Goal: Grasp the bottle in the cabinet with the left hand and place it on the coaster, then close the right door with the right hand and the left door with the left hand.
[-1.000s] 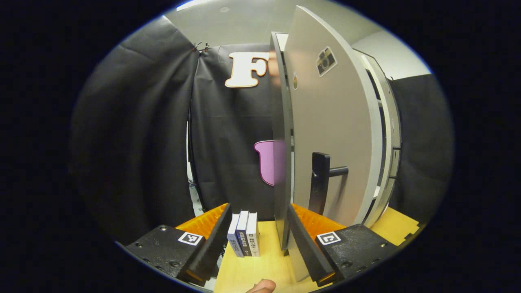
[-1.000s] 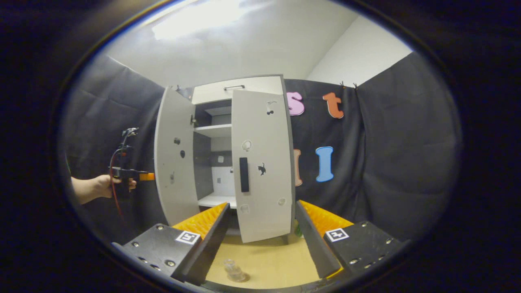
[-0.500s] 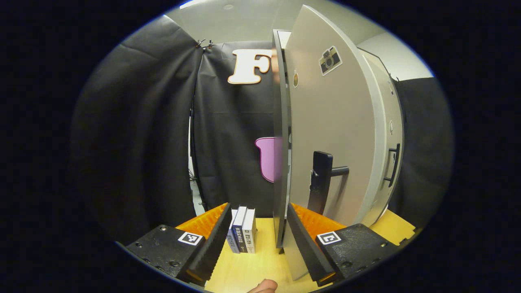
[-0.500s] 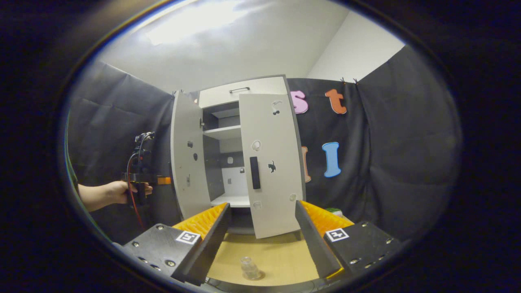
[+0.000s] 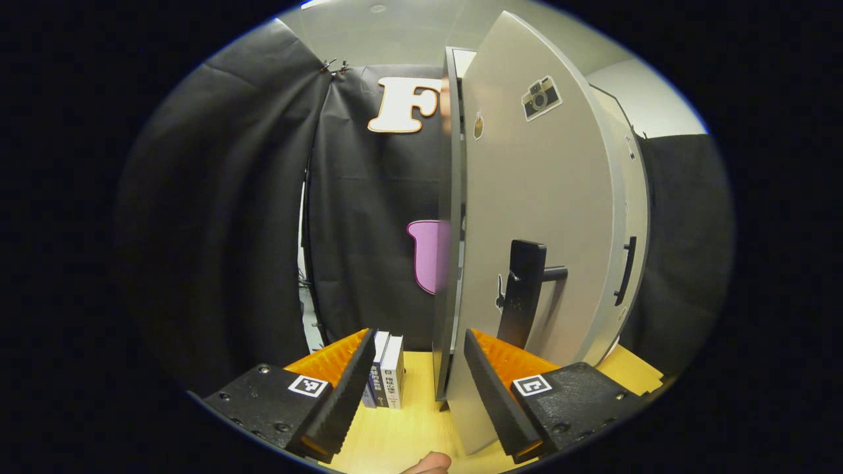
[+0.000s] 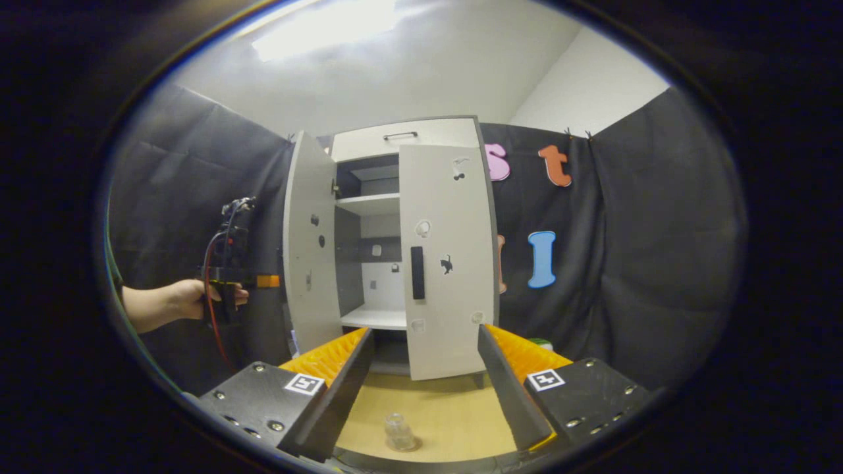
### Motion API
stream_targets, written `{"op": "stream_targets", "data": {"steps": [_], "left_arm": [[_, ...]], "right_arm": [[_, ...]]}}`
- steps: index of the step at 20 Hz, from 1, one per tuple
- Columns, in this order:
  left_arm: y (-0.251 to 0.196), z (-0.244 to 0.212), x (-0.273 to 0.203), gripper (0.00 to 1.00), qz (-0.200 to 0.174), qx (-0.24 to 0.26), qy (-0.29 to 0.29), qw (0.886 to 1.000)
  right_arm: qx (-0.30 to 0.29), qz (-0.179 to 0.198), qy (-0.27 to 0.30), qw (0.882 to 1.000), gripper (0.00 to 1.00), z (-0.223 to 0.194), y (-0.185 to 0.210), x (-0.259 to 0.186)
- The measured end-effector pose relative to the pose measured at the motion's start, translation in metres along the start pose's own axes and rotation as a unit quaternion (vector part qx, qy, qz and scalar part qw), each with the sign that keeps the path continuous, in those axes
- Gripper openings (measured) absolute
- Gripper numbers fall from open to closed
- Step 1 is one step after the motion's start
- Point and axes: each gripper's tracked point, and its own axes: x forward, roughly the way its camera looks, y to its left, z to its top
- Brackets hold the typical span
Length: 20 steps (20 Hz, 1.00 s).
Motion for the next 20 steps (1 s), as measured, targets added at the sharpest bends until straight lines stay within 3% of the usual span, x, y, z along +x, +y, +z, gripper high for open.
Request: {"op": "stream_targets", "data": {"steps": [1, 3, 4, 7, 9, 11, 12, 13, 16, 17, 20], "left_arm": [[0.000, -0.002, 0.001, 0.89, 0.000, 0.002, 0.003, 1.000], [0.003, -0.010, 0.003, 0.87, 0.005, 0.006, 0.012, 1.000], [0.000, -0.008, 0.003, 0.87, 0.002, -0.001, 0.009, 1.000], [-0.004, -0.007, 0.005, 0.85, -0.004, 0.000, 0.008, 1.000], [-0.012, -0.009, 0.005, 0.89, -0.011, 0.001, 0.007, 1.000], [-0.016, -0.008, 0.005, 0.85, -0.009, 0.002, 0.005, 1.000], [-0.018, -0.008, 0.005, 0.85, -0.007, 0.005, 0.003, 1.000], [-0.019, -0.007, 0.005, 0.85, -0.003, 0.008, -0.001, 1.000], [-0.023, -0.006, 0.004, 0.85, -0.001, 0.006, -0.009, 1.000], [-0.026, -0.007, 0.006, 0.90, -0.003, 0.006, -0.010, 1.000], [-0.031, -0.011, 0.009, 0.90, -0.004, 0.006, -0.005, 1.000]], "right_arm": [[0.004, 0.002, 0.004, 1.000, 0.92, -0.003, 0.002, 0.002], [0.009, 0.002, 0.008, 1.000, 0.96, -0.004, 0.003, 0.006], [0.009, 0.002, 0.009, 1.000, 0.93, -0.005, 0.004, 0.008], [-0.013, -0.006, 0.008, 1.000, 1.00, -0.005, 0.001, 0.009], [-0.024, -0.005, -0.002, 1.000, 0.96, -0.002, 0.002, 0.012], [-0.017, -0.001, -0.006, 1.000, 0.93, 0.000, 0.002, 0.013], [-0.014, 0.001, -0.003, 1.000, 0.96, -0.003, 0.002, 0.014], [-0.012, 0.001, -0.002, 1.000, 0.93, -0.004, 0.001, 0.016], [-0.015, 0.001, 0.001, 1.000, 0.93, -0.005, -0.001, 0.021], [-0.016, 0.004, 0.002, 1.000, 0.96, -0.006, 0.000, 0.024], [-0.021, 0.009, -0.006, 1.000, 0.93, -0.005, 0.002, 0.028]]}}
